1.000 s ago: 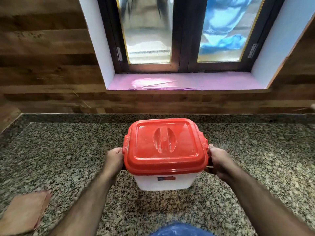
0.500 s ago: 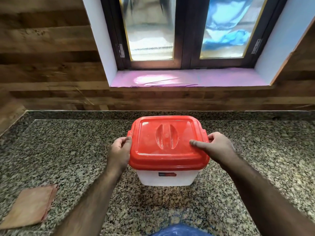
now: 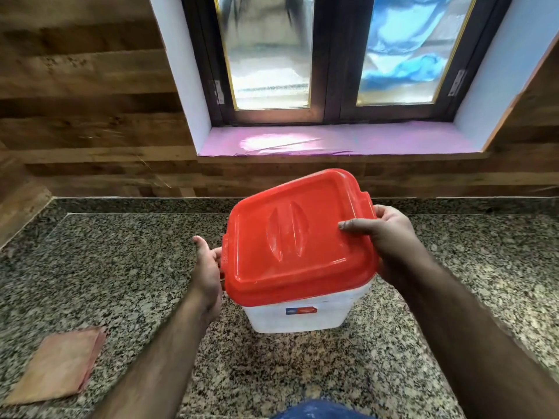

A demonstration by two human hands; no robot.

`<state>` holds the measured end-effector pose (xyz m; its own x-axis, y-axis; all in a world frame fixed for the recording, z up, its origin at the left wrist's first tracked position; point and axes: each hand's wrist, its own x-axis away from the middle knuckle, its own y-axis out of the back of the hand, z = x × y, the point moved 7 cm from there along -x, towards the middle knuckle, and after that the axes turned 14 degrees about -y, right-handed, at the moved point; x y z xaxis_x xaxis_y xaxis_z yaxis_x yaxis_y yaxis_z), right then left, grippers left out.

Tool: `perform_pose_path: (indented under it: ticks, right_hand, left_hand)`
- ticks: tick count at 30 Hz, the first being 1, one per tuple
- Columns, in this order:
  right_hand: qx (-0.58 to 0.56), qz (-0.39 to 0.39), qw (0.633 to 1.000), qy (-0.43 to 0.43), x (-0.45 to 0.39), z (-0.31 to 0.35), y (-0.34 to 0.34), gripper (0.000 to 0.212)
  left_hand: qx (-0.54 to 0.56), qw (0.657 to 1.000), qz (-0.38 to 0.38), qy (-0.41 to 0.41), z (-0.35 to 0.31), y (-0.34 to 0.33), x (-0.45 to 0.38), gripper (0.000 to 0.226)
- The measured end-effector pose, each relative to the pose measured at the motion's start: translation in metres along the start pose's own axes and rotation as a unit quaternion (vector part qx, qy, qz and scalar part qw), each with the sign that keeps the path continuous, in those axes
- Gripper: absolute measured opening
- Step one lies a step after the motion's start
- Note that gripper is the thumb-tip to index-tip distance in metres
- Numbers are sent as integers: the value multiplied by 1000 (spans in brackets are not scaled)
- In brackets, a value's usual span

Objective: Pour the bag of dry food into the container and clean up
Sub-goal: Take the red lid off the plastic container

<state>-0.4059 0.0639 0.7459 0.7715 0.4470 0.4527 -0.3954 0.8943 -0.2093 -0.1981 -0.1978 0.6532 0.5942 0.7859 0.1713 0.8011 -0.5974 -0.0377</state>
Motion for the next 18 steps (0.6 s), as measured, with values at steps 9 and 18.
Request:
perform_pose_path:
  ticks: [9,18]
  right_hand:
    - [-152,61,971,174,31,72,8,58]
    - [222,-214,836,454,45,86,54,44]
  left_hand:
    - [-148,971,-49,-179,-23,6,4,82]
    - [-530,602,278,-529,-26,-106,74,68]
